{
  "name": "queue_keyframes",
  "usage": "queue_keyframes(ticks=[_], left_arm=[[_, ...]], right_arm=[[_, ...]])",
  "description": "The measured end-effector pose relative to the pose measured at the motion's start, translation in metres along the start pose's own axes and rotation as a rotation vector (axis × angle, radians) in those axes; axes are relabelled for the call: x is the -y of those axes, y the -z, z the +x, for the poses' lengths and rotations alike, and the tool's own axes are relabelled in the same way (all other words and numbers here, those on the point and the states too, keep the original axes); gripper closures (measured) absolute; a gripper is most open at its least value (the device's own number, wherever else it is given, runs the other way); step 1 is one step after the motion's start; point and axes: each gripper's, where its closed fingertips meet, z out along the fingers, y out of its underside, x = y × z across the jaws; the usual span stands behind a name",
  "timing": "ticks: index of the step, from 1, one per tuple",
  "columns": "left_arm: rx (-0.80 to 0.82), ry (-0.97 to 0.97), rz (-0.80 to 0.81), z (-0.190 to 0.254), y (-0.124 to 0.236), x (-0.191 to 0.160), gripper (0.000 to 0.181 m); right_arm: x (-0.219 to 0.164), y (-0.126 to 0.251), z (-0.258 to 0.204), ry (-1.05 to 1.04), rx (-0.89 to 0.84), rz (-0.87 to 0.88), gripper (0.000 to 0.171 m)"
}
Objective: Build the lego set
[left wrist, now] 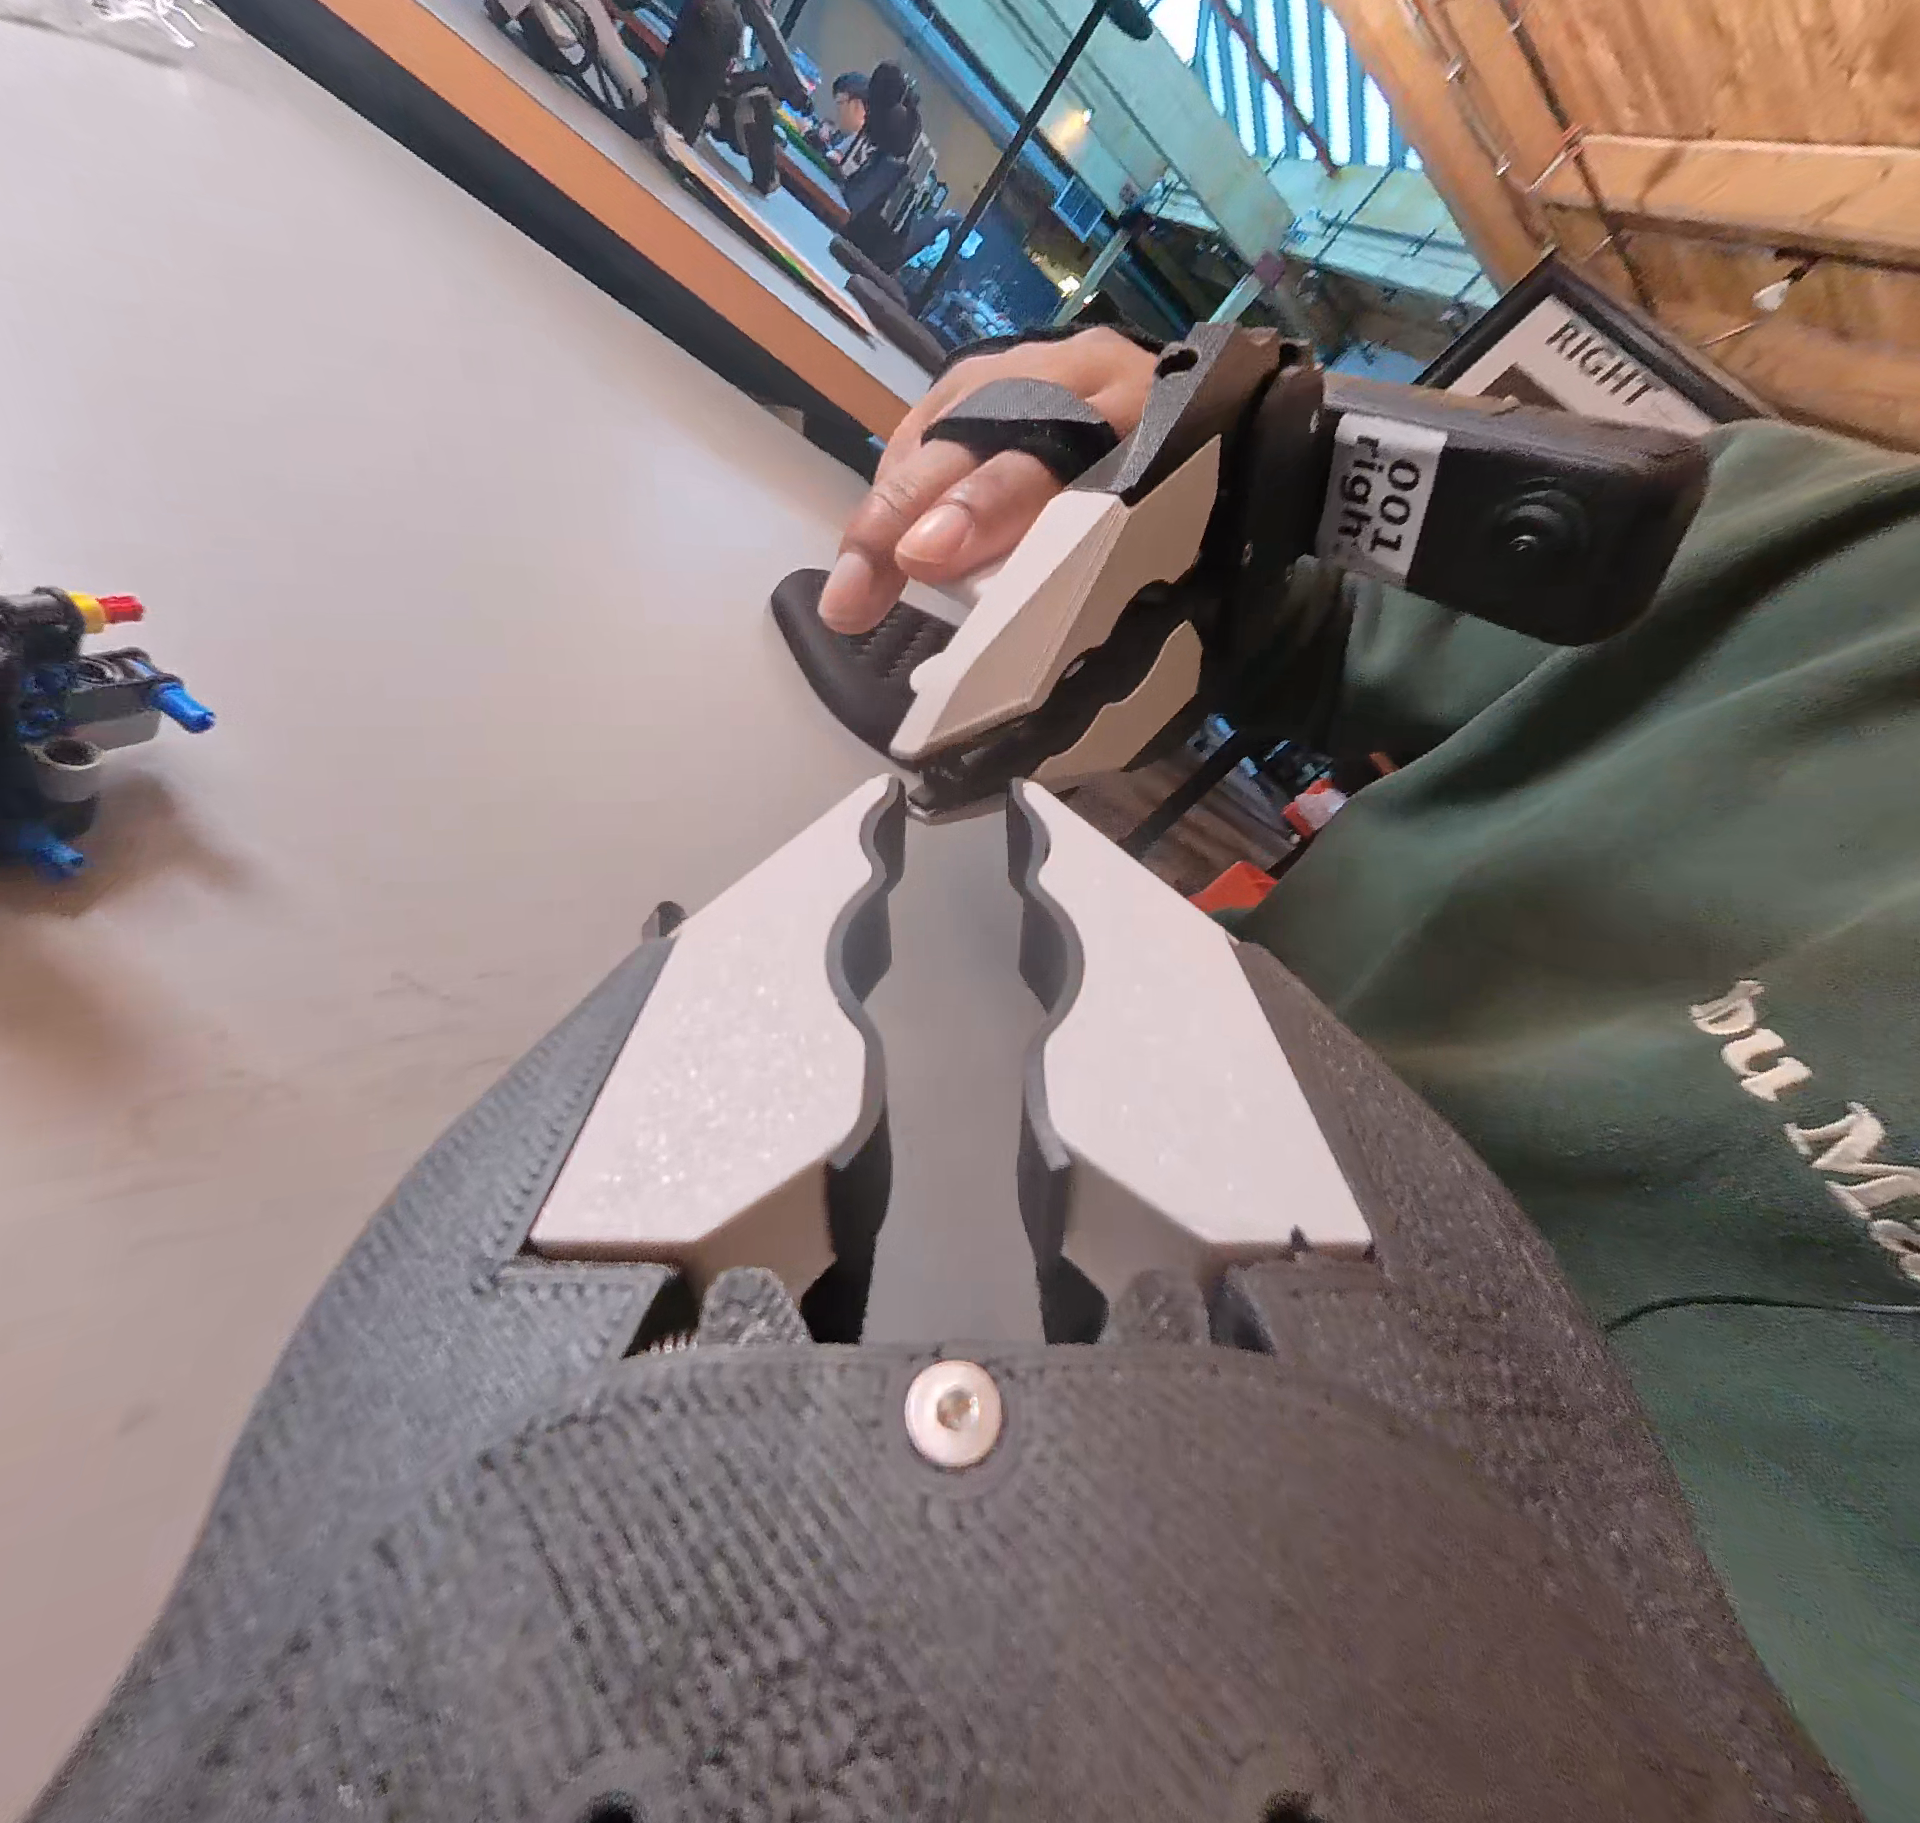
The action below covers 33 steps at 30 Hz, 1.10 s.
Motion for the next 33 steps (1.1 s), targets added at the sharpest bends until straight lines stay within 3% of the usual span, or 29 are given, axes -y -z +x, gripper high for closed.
queue_keyframes(ticks=[4, 12, 24, 33], left_arm=[[-0.079, 0.097, 0.048, 0.004, 0.003, 0.006, 0.165], [-0.083, 0.144, 0.083, 0.000, 0.005, 0.010, 0.167], [0.021, 0.085, 0.087, -0.012, 0.008, 0.010, 0.167], [0.065, 0.033, 0.069, -0.014, 0.008, 0.008, 0.178]], right_arm=[[0.005, 0.003, 0.006, 0.034, -0.039, 0.037, 0.165], [0.005, 0.001, 0.009, 0.161, -0.117, 0.027, 0.166], [-0.003, -0.006, 0.009, 0.253, -0.175, -0.046, 0.165], [-0.003, -0.008, 0.005, 0.218, -0.170, -0.037, 0.165]])
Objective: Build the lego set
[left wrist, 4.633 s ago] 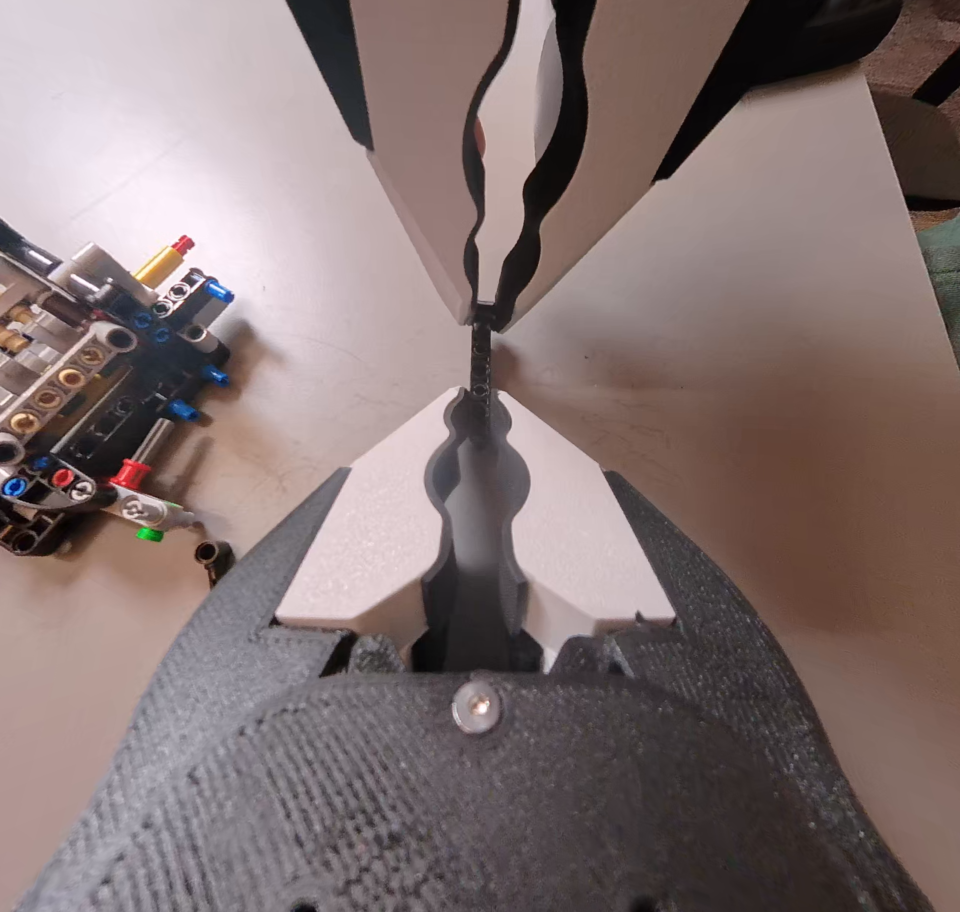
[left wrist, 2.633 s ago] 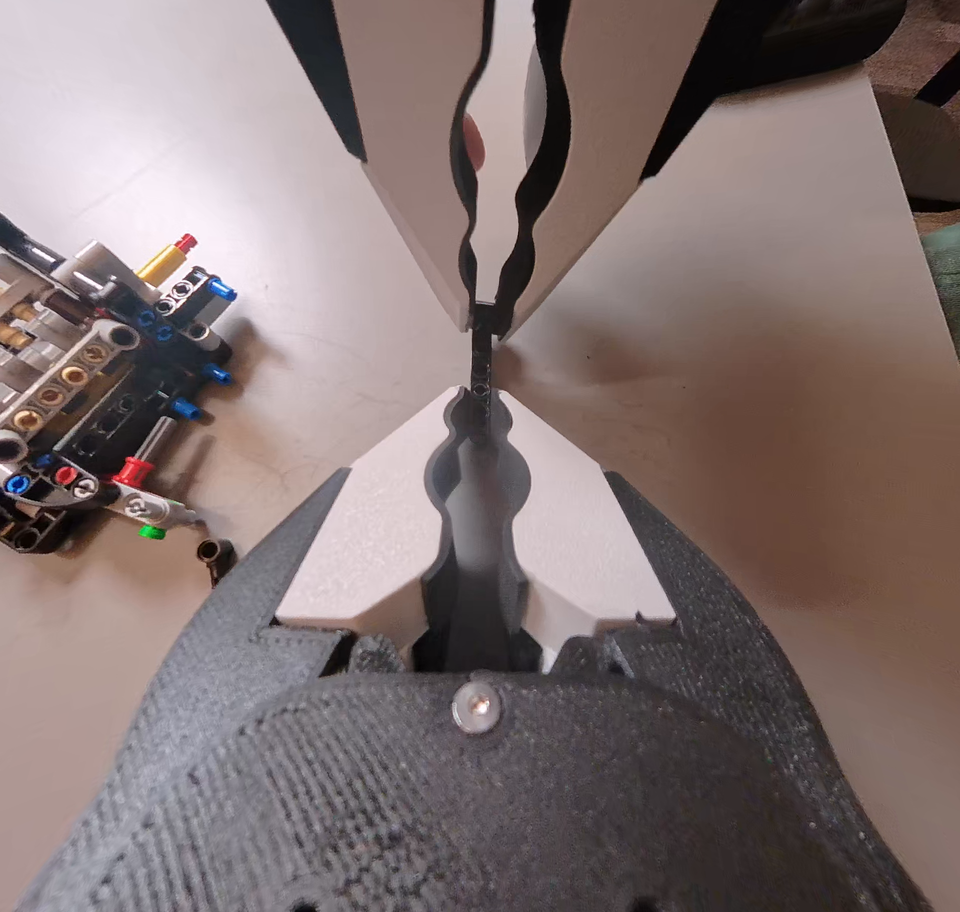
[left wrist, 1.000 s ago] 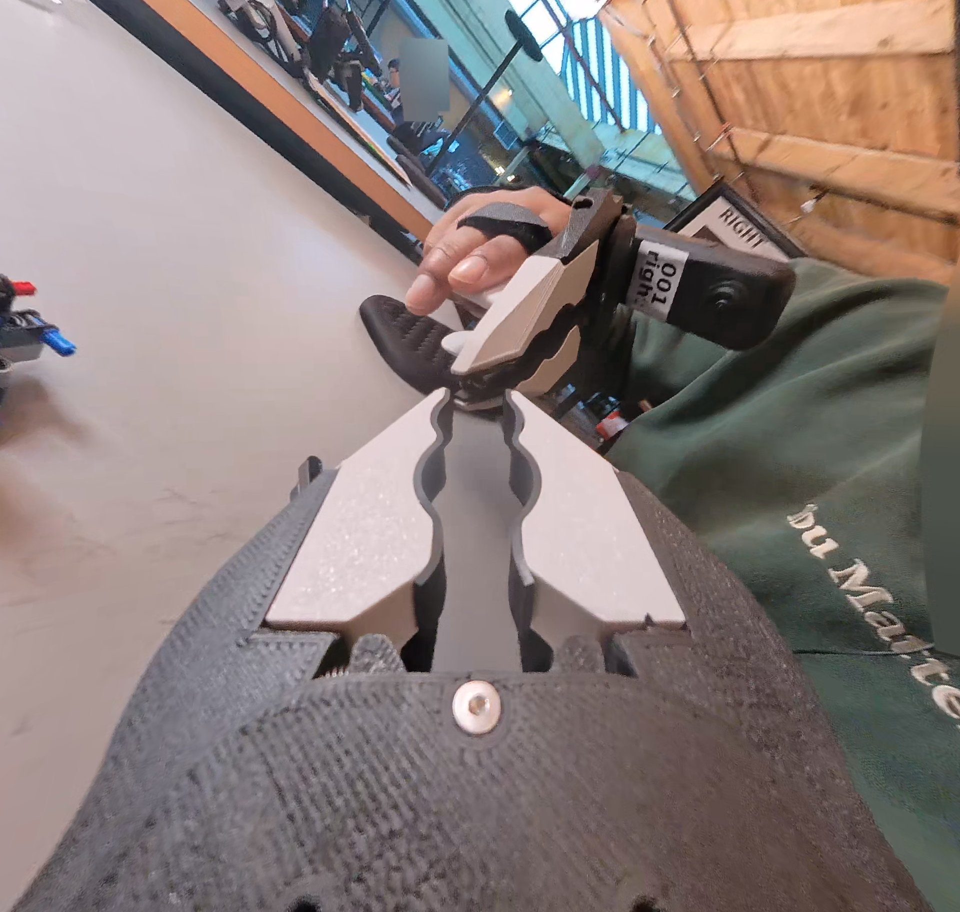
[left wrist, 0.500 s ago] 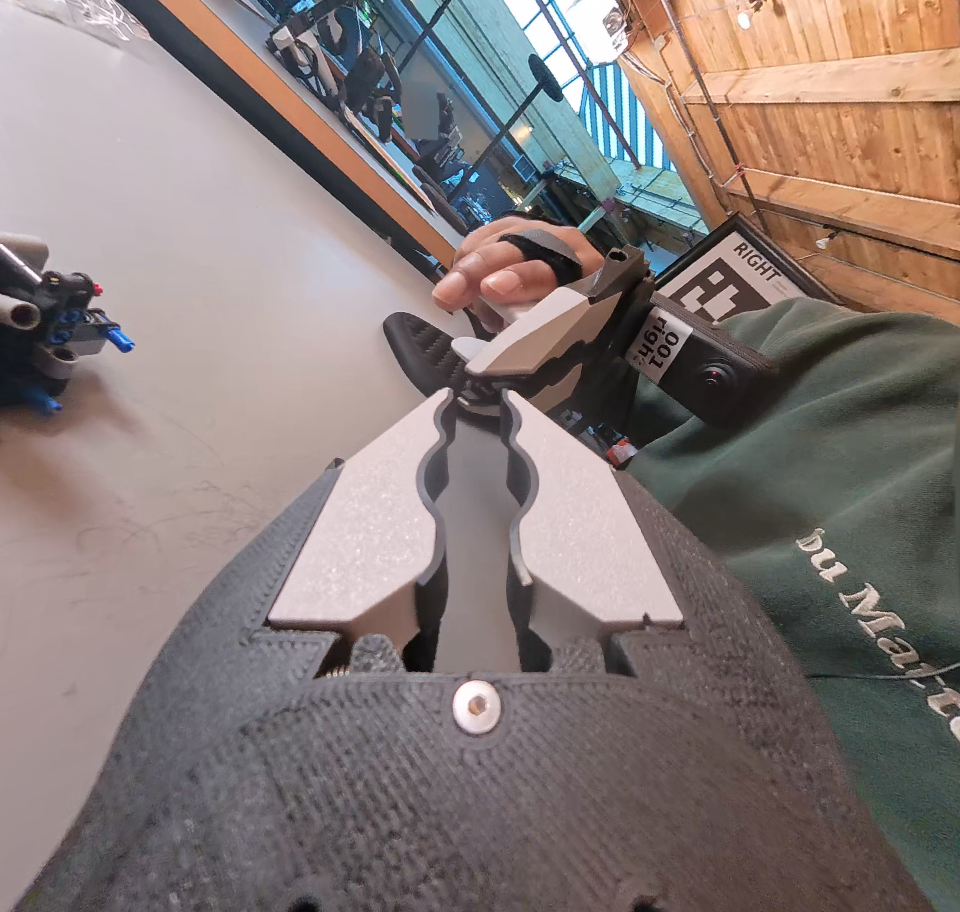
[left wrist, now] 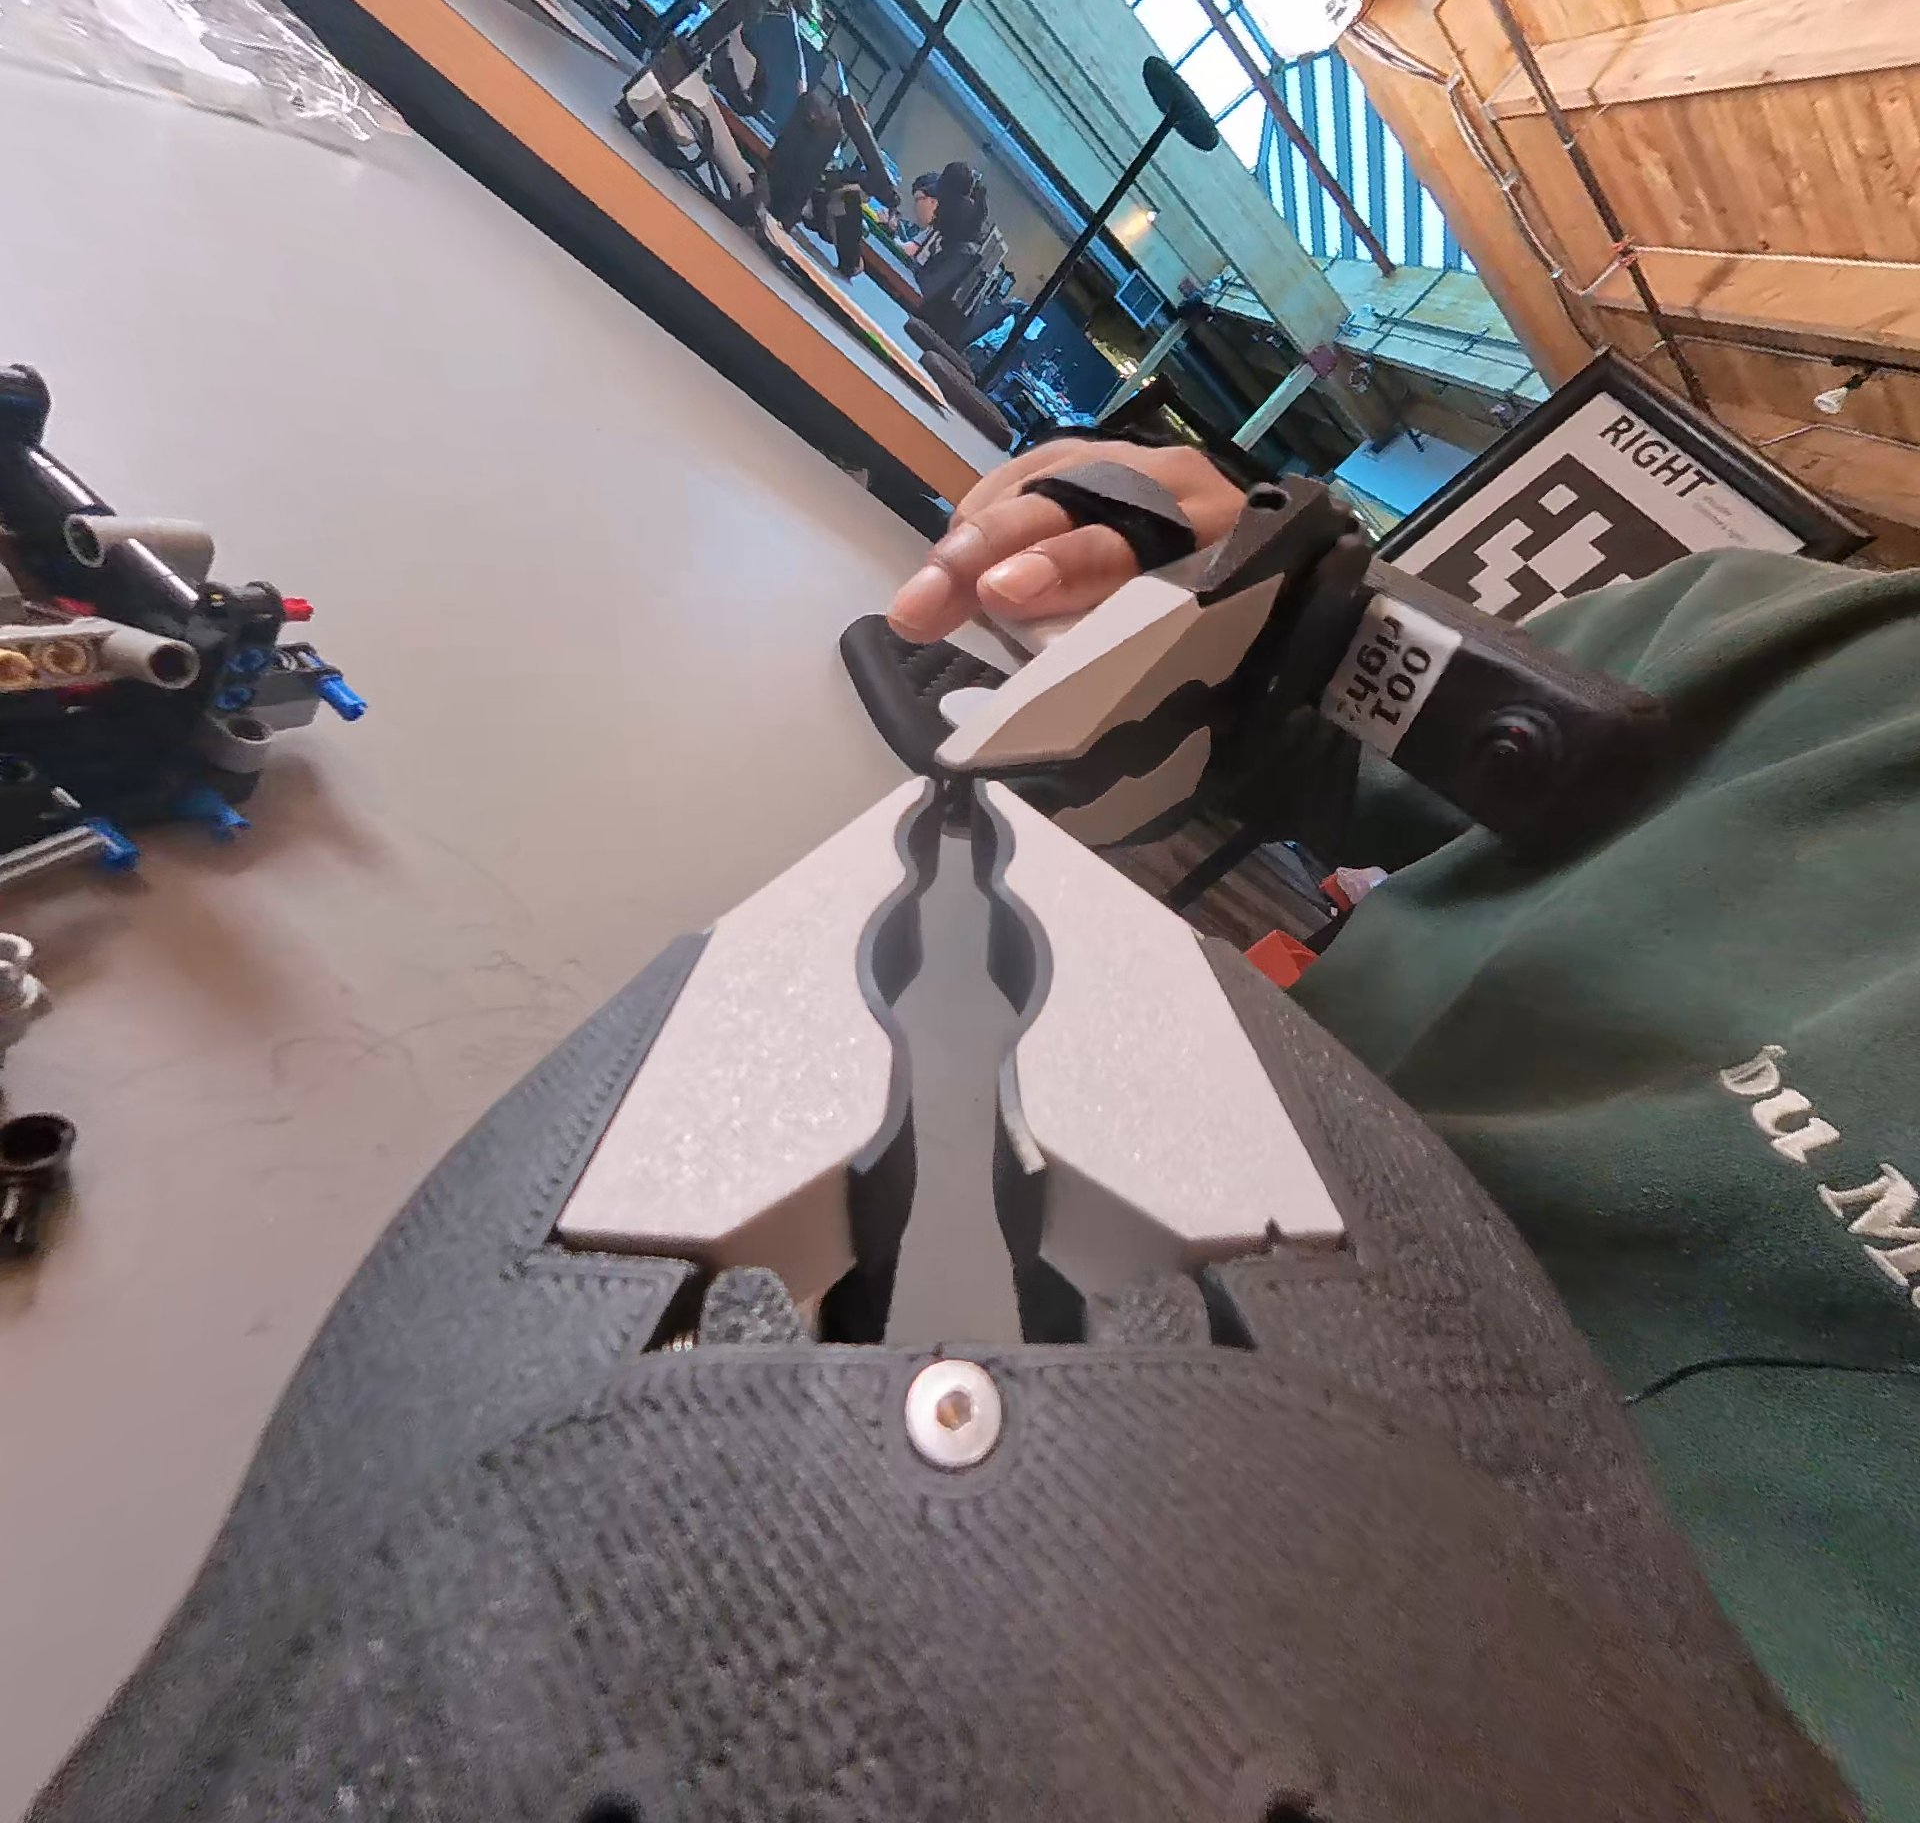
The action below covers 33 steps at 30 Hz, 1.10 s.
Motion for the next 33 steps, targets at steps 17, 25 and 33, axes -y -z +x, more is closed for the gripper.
queue_keyframes(ticks=[17, 25, 33], left_arm=[[-0.154, -0.211, 0.092, 0.042, 0.004, 0.016, 0.179], [-0.156, -0.201, 0.084, 0.042, 0.003, 0.015, 0.179], [-0.191, -0.110, 0.070, 0.041, 0.003, 0.013, 0.179]], right_arm=[[0.027, 0.031, 0.023, -1.200, 0.322, 0.510, 0.155], [0.026, 0.032, 0.023, -1.168, 0.298, 0.503, 0.162], [0.025, 0.035, 0.021, -0.897, 0.230, 0.415, 0.155]])
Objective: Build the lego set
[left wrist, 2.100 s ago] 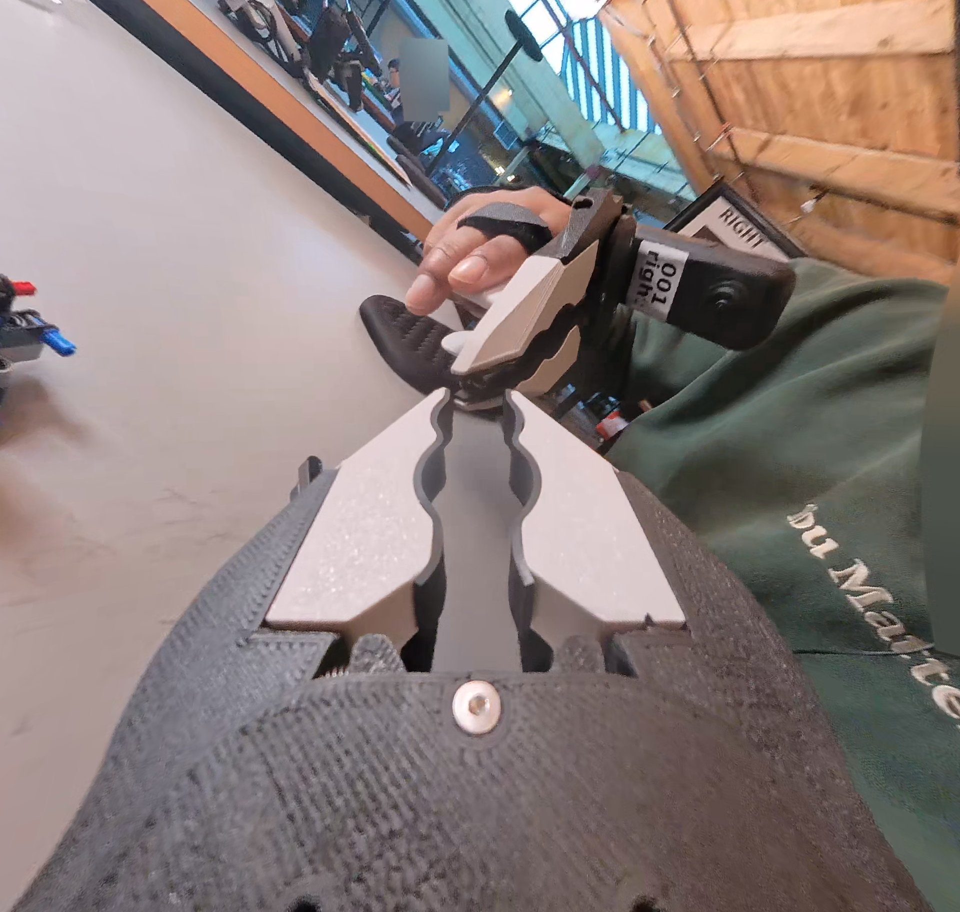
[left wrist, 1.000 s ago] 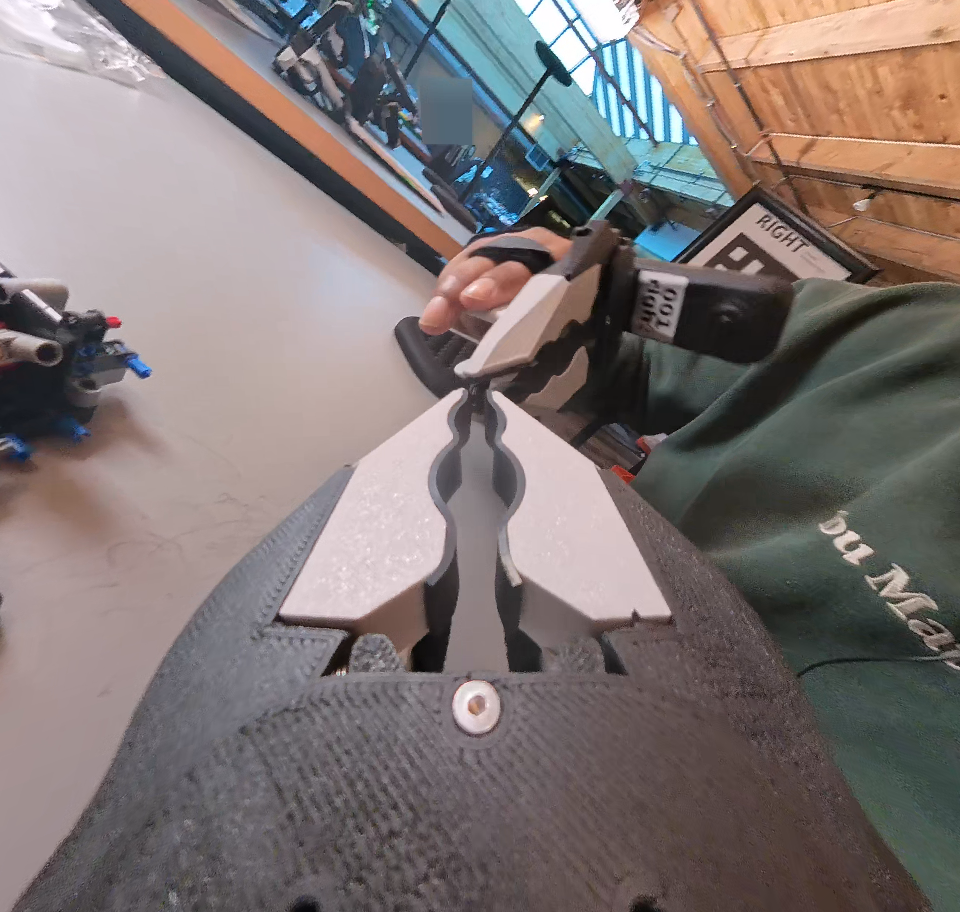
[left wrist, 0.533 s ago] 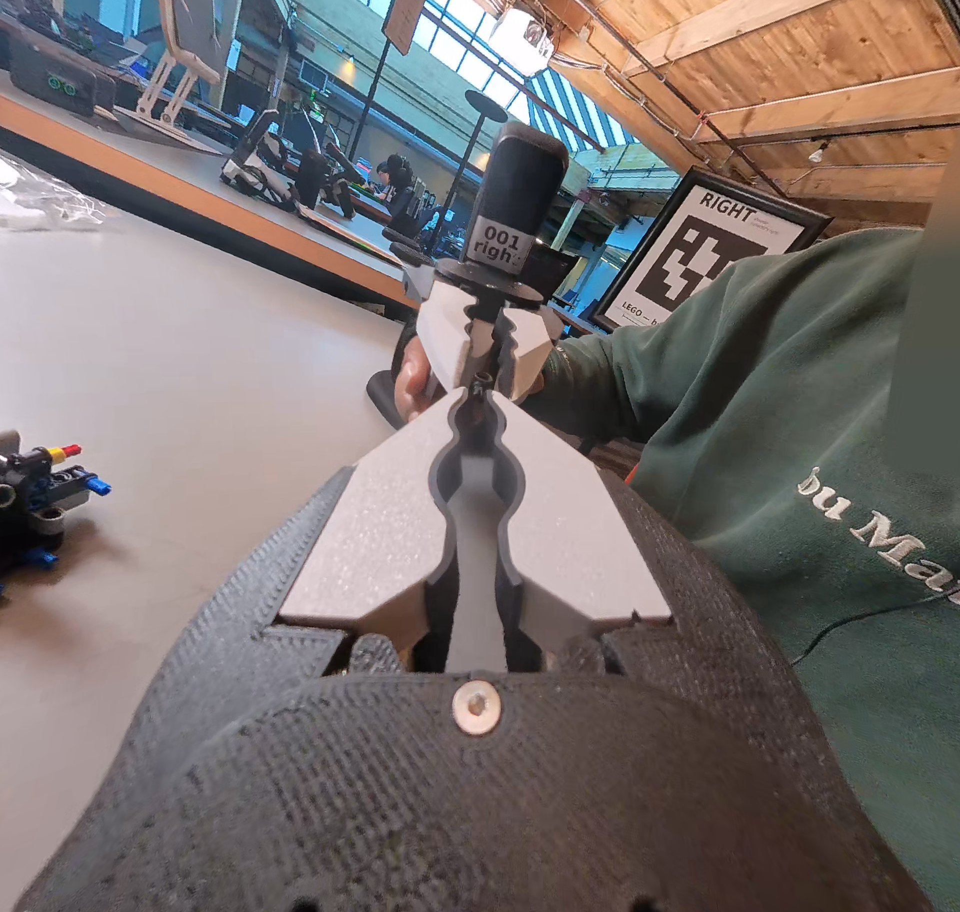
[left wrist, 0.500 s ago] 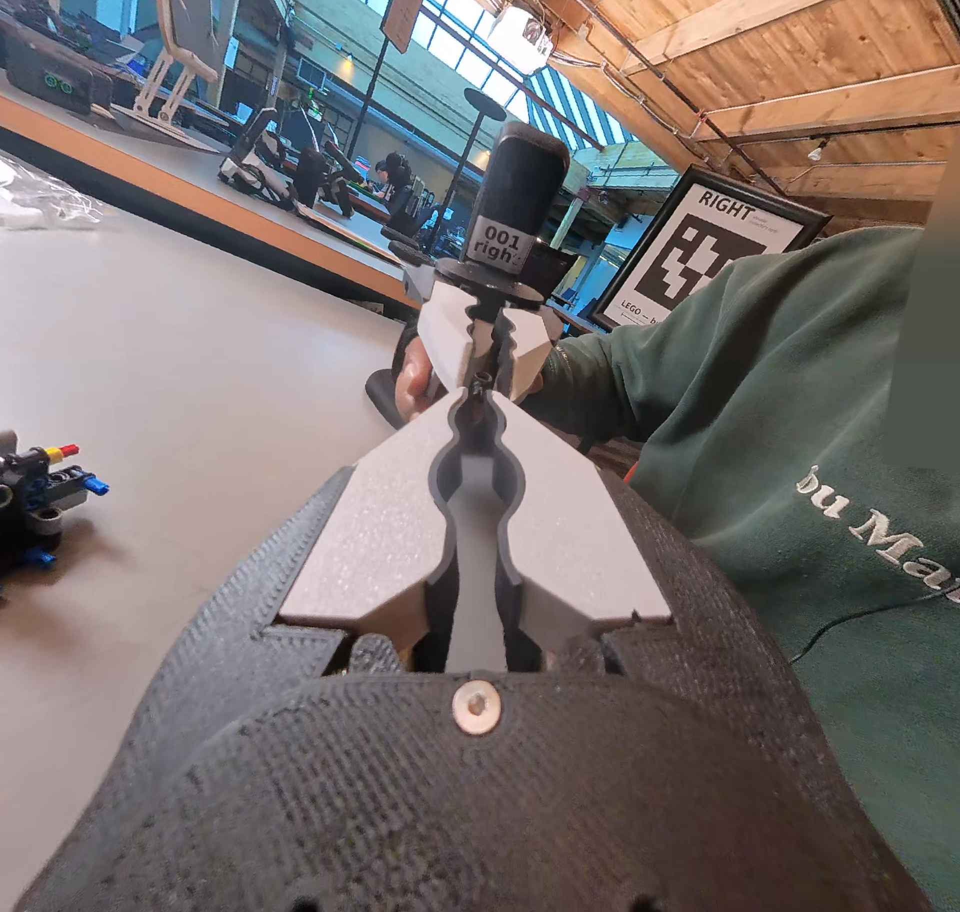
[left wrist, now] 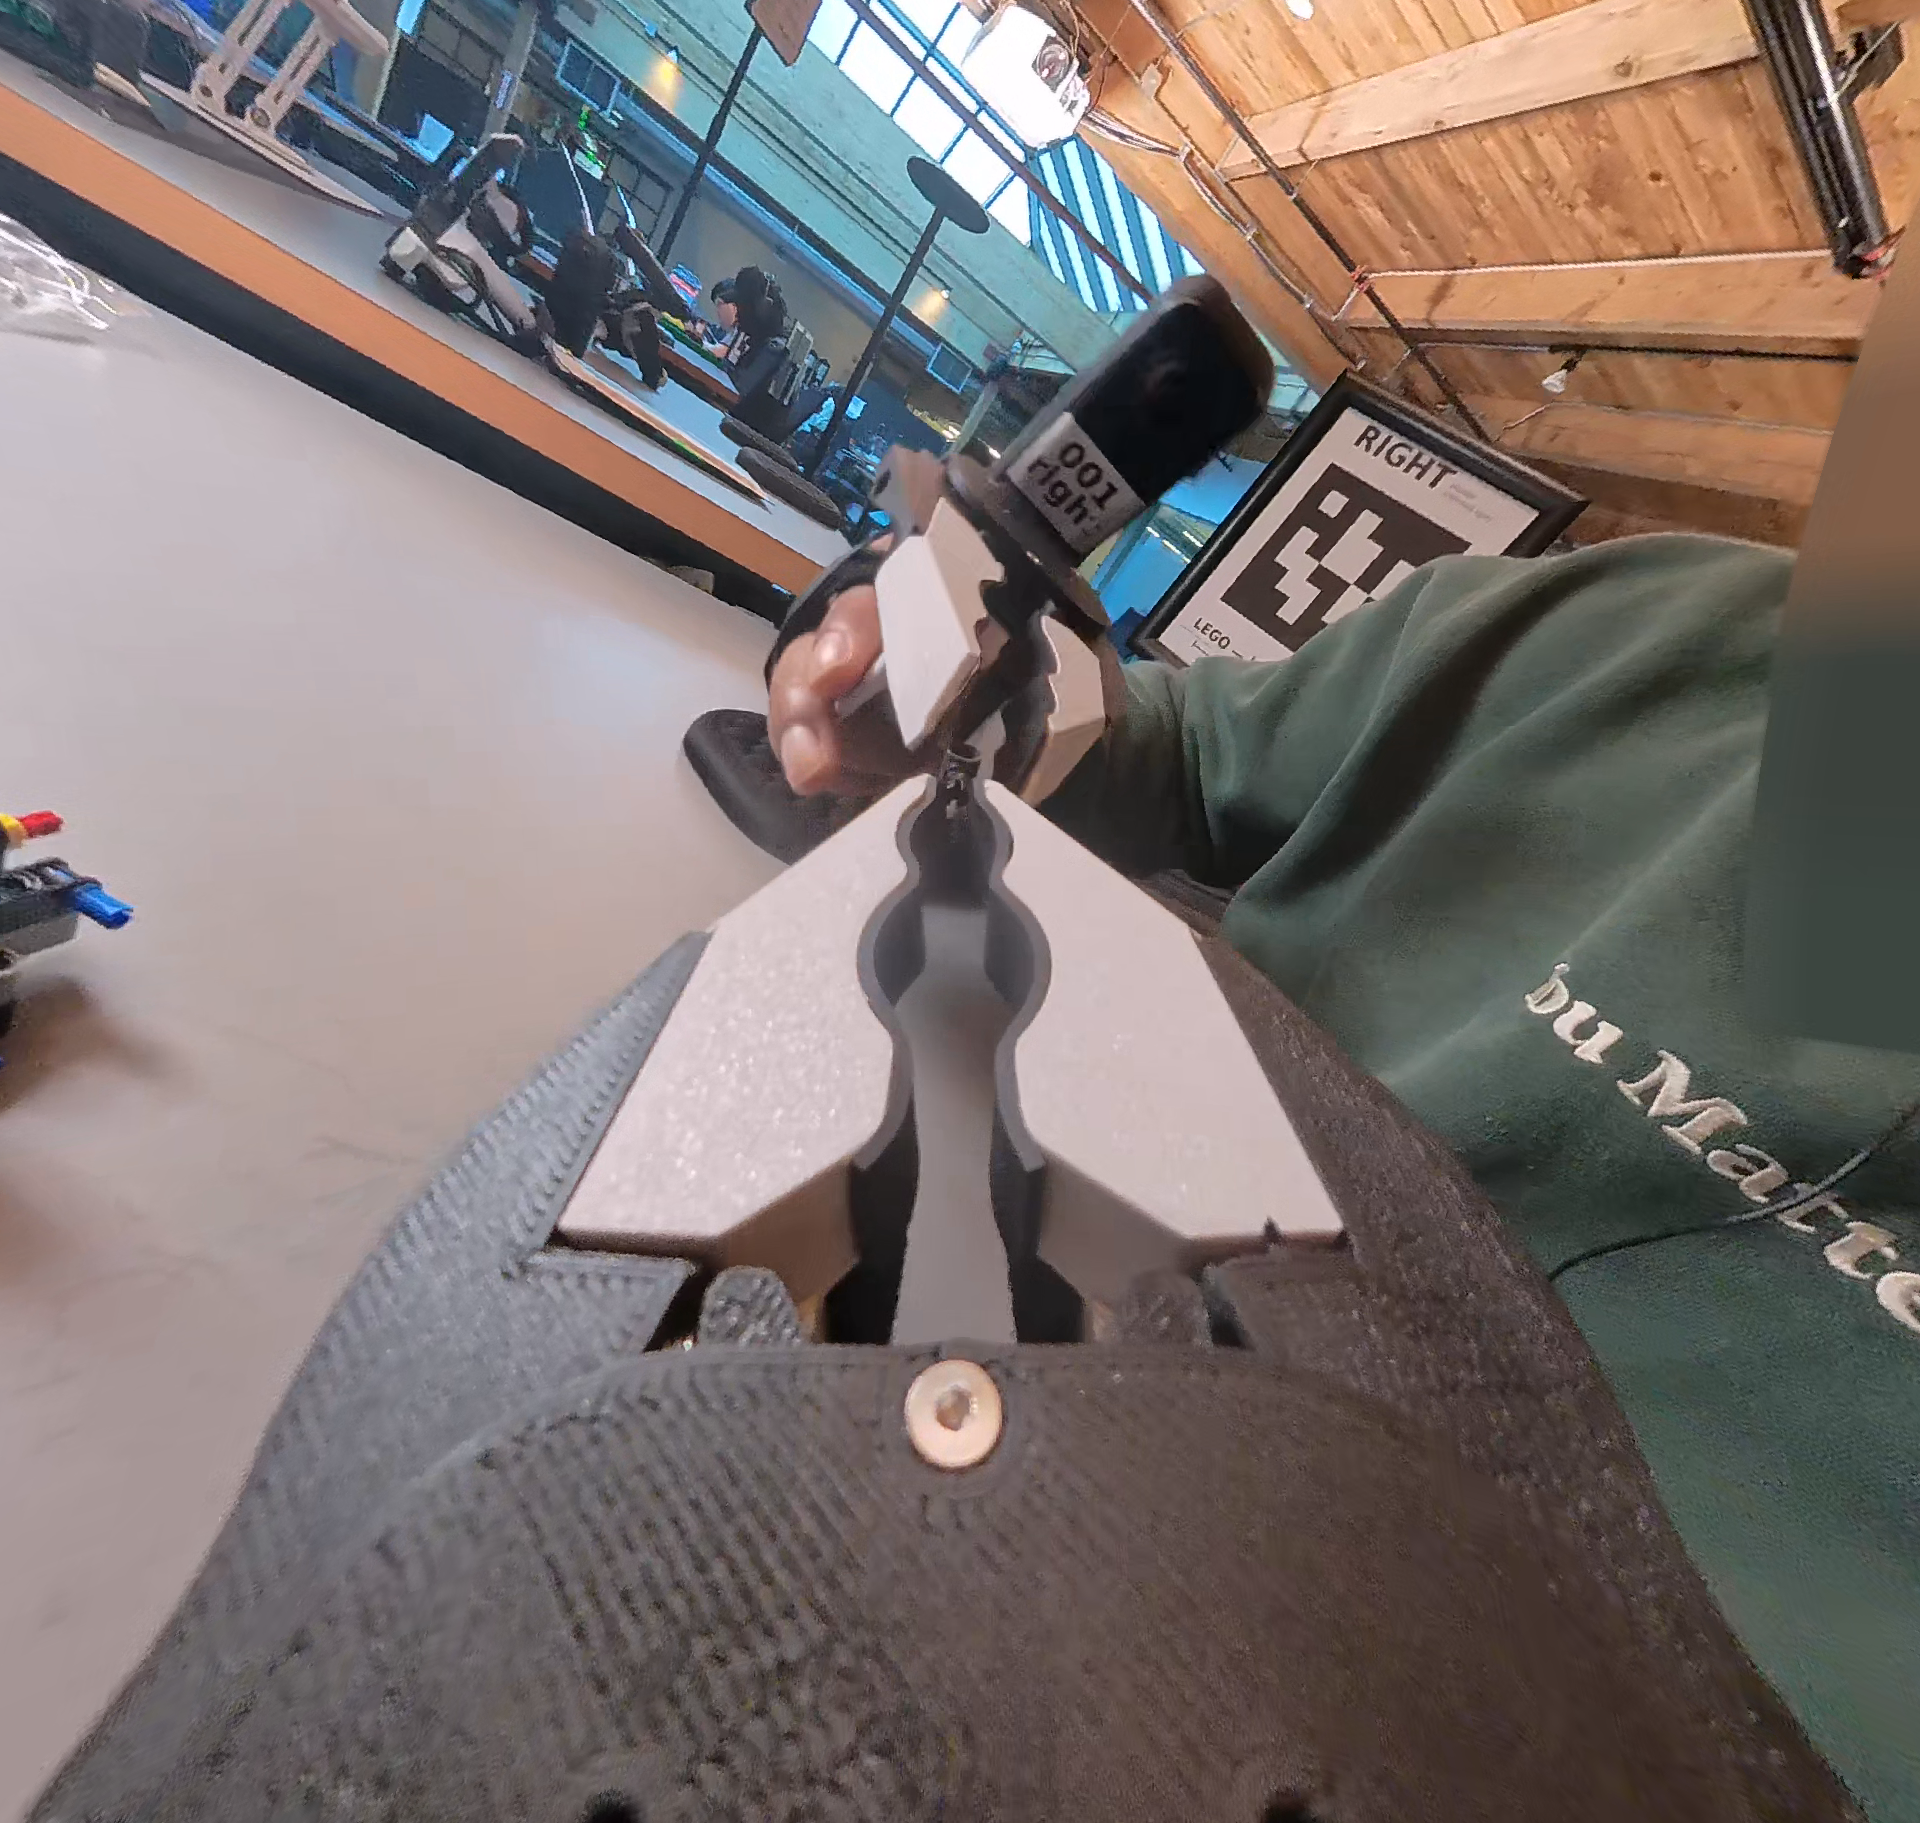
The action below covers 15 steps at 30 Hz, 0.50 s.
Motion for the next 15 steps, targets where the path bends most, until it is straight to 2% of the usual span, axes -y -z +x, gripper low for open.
queue_keyframes(ticks=[3, 8, 15], left_arm=[[-0.023, 0.066, 0.000, 0.0000, -0.0001, -0.0008, 0.178], [-0.075, 0.179, 0.007, 0.0019, -0.0012, -0.0019, 0.179], [-0.106, 0.231, -0.003, 0.0037, -0.0022, -0.0039, 0.178]], right_arm=[[-0.0027, 0.0006, -0.0014, 0.248, -0.036, -0.091, 0.147], [-0.0026, -0.0024, -0.0041, 0.512, -0.053, -0.176, 0.149], [-0.0003, -0.0046, -0.0038, 0.581, -0.050, -0.191, 0.165]])
